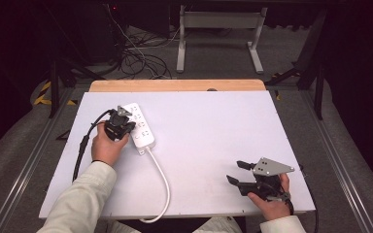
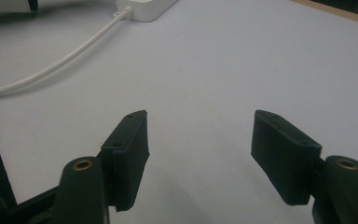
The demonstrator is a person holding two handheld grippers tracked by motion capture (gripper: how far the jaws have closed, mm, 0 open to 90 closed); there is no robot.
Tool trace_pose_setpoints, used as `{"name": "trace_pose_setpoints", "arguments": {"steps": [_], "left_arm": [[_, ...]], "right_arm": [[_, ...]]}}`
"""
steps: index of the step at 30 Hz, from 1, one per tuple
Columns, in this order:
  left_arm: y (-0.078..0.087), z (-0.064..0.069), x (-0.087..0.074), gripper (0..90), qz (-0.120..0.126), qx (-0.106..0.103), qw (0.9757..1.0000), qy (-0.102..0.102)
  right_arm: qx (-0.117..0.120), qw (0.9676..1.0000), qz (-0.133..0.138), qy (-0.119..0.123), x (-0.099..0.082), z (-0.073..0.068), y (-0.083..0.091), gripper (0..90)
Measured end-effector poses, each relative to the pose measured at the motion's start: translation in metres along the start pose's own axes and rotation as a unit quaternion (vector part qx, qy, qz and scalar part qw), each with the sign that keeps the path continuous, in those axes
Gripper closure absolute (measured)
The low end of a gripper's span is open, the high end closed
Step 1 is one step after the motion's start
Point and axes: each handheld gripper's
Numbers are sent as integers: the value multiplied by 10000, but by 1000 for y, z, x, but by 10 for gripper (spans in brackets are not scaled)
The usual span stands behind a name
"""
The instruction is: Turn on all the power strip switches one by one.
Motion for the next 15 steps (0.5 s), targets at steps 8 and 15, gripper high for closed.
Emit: {"name": "trace_pose_setpoints", "arguments": {"steps": [8,15], "left_arm": [[13,-11,13,900,397,-94,9990,188],[7,-20,22,900,338,18,9992,196]], "right_arm": [[-14,10000,-8,-38,0,2,-1,371],[-1,10000,1,-50,-1,3,-1,370]]}}
Point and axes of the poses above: each handheld gripper's, and its own axes: y roughly backward along the jaws, x roughly out of its top, z roughly to its right, and after that the axes turned 3 degrees about x, right-handed
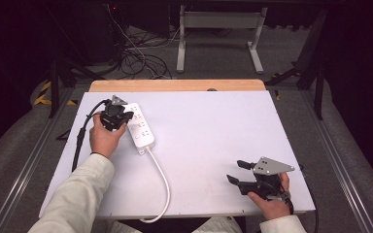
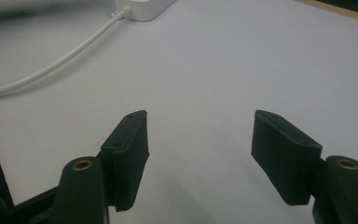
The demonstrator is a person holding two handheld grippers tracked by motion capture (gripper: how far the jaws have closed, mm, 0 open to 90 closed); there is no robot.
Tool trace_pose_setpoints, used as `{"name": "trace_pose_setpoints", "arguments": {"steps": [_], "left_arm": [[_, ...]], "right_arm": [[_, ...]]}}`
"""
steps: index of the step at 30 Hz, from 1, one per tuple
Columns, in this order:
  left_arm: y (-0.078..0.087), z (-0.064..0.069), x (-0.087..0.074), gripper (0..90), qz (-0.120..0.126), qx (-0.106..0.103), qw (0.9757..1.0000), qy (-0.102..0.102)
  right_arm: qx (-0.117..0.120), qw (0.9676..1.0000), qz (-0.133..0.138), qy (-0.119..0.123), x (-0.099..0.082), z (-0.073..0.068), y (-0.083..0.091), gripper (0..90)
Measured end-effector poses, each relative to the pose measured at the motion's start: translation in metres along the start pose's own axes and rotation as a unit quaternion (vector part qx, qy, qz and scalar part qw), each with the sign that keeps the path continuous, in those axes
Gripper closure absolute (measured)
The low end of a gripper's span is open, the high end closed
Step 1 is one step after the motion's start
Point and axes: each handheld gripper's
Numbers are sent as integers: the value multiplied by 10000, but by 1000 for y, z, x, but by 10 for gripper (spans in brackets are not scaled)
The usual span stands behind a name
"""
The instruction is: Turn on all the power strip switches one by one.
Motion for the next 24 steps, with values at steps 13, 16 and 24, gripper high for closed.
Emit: {"name": "trace_pose_setpoints", "arguments": {"steps": [13,16,24], "left_arm": [[-22,-11,-8,900,-85,140,9999,-1],[-24,-11,-9,900,-100,154,9998,-6],[-24,-11,-9,900,-127,184,9997,28]], "right_arm": [[10,10000,5,-26,0,1,0,369],[12,10000,1,-30,0,1,0,368],[18,10000,6,-32,0,1,0,368]]}}
Point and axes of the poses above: each handheld gripper's, and its own axes: y roughly backward along the jaws, x roughly out of its top, z roughly to its right, and after that the axes turned 3 degrees about x, right-handed
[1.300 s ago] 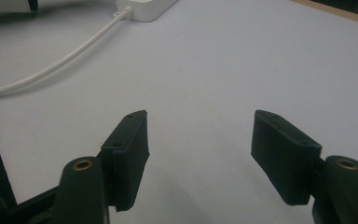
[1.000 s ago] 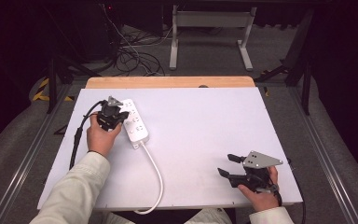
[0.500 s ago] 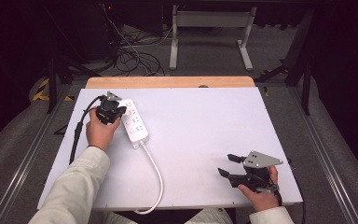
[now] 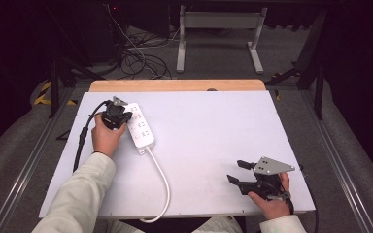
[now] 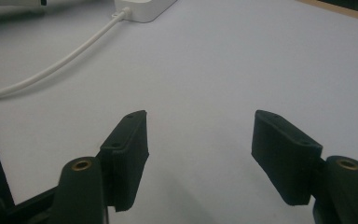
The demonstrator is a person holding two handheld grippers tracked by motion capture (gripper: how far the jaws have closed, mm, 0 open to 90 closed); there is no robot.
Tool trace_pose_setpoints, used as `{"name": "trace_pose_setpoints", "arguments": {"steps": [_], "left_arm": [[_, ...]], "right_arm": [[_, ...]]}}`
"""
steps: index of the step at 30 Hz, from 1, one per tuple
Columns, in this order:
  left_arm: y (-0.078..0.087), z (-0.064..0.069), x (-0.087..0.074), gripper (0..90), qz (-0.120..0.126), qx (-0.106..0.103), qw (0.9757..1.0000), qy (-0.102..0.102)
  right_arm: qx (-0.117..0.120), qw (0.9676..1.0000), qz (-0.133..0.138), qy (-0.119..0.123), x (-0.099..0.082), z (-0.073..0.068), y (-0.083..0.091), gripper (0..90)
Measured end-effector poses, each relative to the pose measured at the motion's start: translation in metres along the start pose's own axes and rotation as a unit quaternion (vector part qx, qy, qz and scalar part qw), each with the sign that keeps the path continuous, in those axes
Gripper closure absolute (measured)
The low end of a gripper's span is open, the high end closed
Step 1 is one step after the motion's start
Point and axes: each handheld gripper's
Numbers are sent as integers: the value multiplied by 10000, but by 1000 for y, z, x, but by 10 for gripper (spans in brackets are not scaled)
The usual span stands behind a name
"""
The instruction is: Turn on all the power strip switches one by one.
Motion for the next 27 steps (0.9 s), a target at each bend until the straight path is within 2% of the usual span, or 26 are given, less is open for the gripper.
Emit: {"name": "trace_pose_setpoints", "arguments": {"steps": [10,16,19,22,27], "left_arm": [[1,1,-1,900,-34,16,10000,51],[1,3,-1,900,-50,88,9999,-9],[0,1,-2,900,-54,34,9999,82],[1,1,-2,900,-66,72,10000,-12],[0,-1,-3,900,-39,-49,9999,78]], "right_arm": [[3,10000,8,0,0,0,0,368],[5,10000,9,3,0,-1,0,368],[7,10000,-2,17,0,-1,0,368],[10,10000,12,20,0,0,1,368],[16,10000,-10,27,0,-1,0,368]]}}
Point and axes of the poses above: each handheld gripper's, and its own axes: y roughly backward along the jaws, x roughly out of its top, z roughly to its right, and after that the axes turned 3 degrees about x, right-handed
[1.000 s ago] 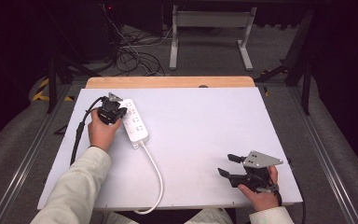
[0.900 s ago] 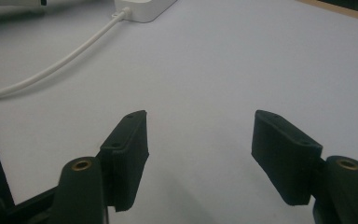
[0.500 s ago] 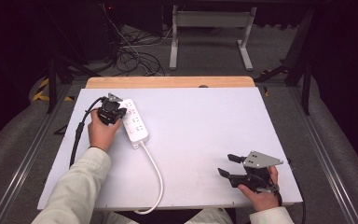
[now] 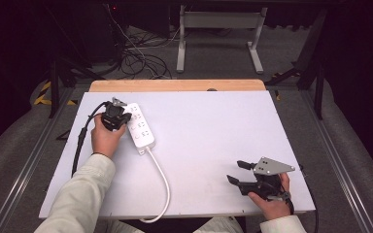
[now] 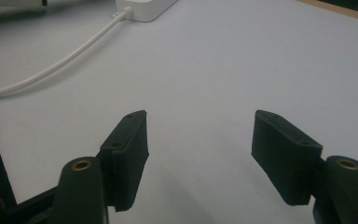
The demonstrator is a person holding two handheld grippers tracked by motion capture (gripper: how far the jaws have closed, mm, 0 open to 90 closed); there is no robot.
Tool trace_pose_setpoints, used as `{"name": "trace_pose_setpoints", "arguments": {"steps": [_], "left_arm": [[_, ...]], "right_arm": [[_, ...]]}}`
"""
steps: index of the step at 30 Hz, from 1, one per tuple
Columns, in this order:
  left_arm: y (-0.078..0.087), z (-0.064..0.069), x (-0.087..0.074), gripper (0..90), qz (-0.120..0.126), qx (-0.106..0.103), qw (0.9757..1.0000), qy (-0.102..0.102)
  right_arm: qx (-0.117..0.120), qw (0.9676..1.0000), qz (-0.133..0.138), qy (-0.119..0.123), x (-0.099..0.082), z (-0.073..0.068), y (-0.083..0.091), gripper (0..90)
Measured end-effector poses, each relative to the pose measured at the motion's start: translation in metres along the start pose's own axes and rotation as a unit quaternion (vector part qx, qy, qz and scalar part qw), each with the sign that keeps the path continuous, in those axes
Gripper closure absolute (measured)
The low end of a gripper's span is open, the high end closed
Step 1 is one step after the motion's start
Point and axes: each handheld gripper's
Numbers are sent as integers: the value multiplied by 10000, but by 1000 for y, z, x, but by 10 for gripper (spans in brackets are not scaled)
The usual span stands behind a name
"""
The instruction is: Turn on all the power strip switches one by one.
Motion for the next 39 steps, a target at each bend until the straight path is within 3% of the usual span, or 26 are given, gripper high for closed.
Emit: {"name": "trace_pose_setpoints", "arguments": {"steps": [9,17,26,29,32,39], "left_arm": [[0,4,0,900,-7,137,9998,-139],[0,2,-2,900,27,52,10000,12],[-1,3,0,900,-27,78,10000,35],[-1,4,1,900,-98,126,9998,-71],[-1,4,3,900,-124,105,9999,0],[-2,6,3,900,-180,206,9996,-97]], "right_arm": [[11,10000,3,1,0,0,0,368],[11,10000,-3,4,0,0,0,368],[19,10000,-5,4,0,0,0,368],[13,10000,-13,-2,0,0,-1,368],[30,10000,-22,-1,0,0,-1,368],[19,10000,-24,-2,-1,1,-1,368]]}}
Point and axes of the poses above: each handheld gripper's, and its own axes: y roughly backward along the jaws, x roughly out of its top, z roughly to its right, and after that the axes turned 3 degrees about x, right-handed
